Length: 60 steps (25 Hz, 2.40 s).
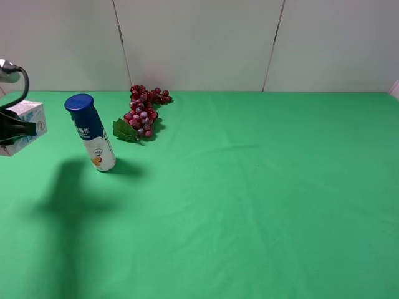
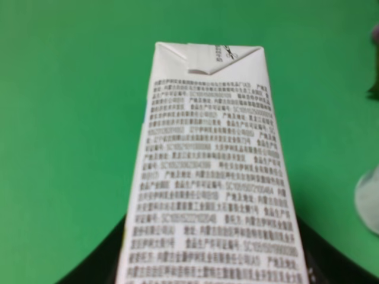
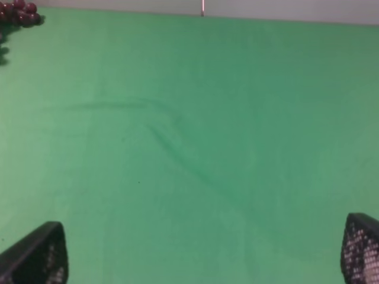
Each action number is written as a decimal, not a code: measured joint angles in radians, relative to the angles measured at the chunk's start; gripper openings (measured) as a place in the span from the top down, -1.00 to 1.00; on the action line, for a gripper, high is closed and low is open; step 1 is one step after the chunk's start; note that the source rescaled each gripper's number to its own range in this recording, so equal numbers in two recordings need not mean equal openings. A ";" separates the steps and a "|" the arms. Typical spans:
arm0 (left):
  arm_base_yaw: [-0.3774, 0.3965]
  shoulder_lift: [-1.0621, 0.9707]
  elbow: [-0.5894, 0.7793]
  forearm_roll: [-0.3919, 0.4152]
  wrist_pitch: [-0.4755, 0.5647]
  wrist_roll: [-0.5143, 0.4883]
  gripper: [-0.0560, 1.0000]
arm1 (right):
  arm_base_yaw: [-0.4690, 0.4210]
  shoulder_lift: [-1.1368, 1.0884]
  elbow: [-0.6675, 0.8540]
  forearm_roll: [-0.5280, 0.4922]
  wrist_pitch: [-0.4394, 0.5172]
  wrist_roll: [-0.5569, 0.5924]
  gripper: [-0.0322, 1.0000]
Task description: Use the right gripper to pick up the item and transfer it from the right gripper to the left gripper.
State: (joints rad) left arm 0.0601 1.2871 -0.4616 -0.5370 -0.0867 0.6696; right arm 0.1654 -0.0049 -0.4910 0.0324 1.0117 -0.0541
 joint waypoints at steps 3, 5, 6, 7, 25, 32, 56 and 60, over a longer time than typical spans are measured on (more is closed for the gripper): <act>0.000 0.050 0.000 -0.001 -0.033 -0.011 0.89 | 0.000 0.000 0.000 0.000 0.000 0.000 -1.00; 0.000 0.080 0.000 -0.001 -0.046 -0.020 0.89 | 0.000 0.000 0.000 0.000 0.000 0.000 -1.00; 0.000 0.095 0.000 -0.001 -0.051 -0.026 0.89 | 0.000 0.000 0.000 0.000 0.000 0.000 -1.00; 0.000 0.106 0.000 -0.002 -0.058 -0.037 0.89 | 0.000 0.000 0.000 0.000 0.000 0.000 -1.00; 0.000 0.178 0.000 -0.004 -0.109 -0.095 0.89 | 0.000 0.000 0.000 0.000 0.000 0.000 -1.00; 0.000 0.177 0.000 -0.004 -0.163 -0.095 -0.50 | 0.000 0.000 0.000 0.000 0.001 0.000 -1.00; 0.000 -0.049 -0.001 -0.004 -0.021 -0.092 -0.92 | 0.000 0.000 0.000 0.000 0.001 0.000 -1.00; 0.000 -0.136 -0.001 -0.004 0.047 -0.085 -0.91 | 0.000 0.000 0.000 0.000 0.000 0.000 -1.00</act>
State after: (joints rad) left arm 0.0601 1.1515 -0.4626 -0.5414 -0.0398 0.5846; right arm 0.1654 -0.0049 -0.4910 0.0324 1.0118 -0.0541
